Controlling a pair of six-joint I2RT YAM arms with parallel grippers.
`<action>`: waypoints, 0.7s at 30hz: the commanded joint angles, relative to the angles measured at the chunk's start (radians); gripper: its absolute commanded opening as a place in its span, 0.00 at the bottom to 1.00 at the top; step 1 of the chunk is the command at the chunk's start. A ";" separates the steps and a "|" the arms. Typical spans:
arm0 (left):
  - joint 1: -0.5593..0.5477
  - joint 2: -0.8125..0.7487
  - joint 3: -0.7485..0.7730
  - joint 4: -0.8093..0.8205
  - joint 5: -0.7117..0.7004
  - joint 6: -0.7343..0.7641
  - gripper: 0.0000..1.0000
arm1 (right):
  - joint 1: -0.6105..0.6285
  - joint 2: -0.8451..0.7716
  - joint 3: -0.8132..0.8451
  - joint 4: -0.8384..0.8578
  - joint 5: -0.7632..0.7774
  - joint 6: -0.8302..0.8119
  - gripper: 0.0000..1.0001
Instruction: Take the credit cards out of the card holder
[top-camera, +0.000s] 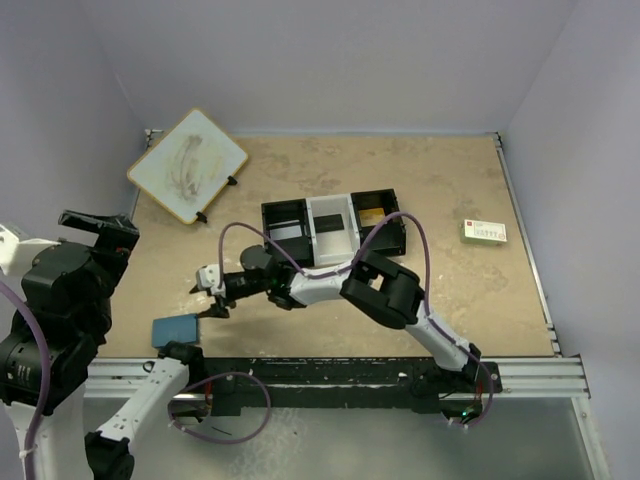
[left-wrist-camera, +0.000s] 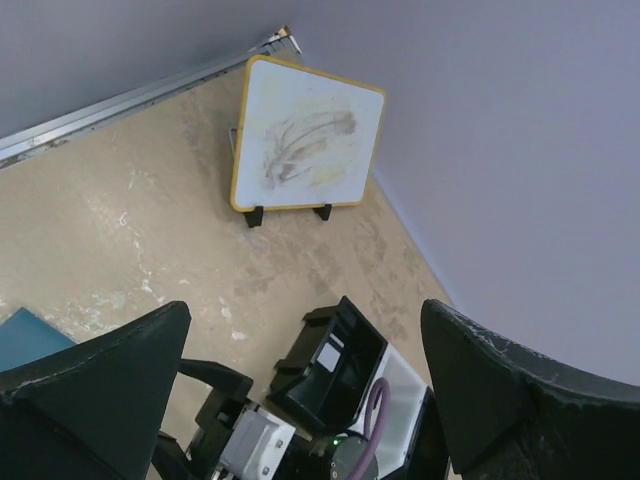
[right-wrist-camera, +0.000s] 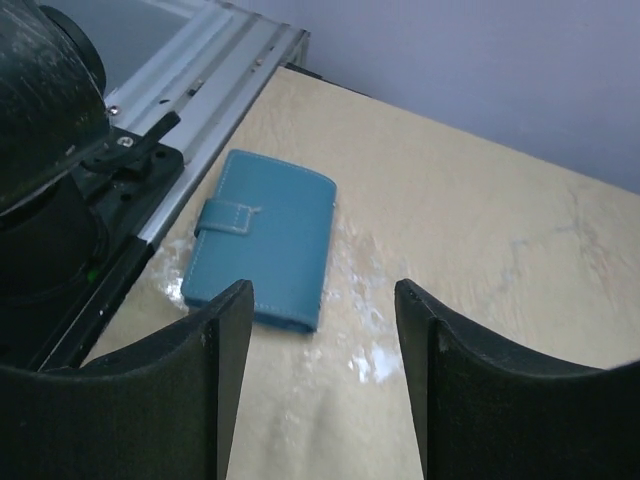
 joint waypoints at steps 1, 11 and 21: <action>0.007 0.054 0.025 -0.010 0.056 0.072 0.96 | 0.037 0.037 0.161 -0.166 -0.115 -0.024 0.62; 0.007 0.063 -0.040 0.038 0.165 0.094 0.96 | 0.048 0.192 0.485 -0.731 -0.260 -0.305 0.68; 0.007 0.062 -0.053 0.040 0.175 0.098 0.96 | 0.055 0.328 0.687 -0.719 -0.324 -0.142 0.77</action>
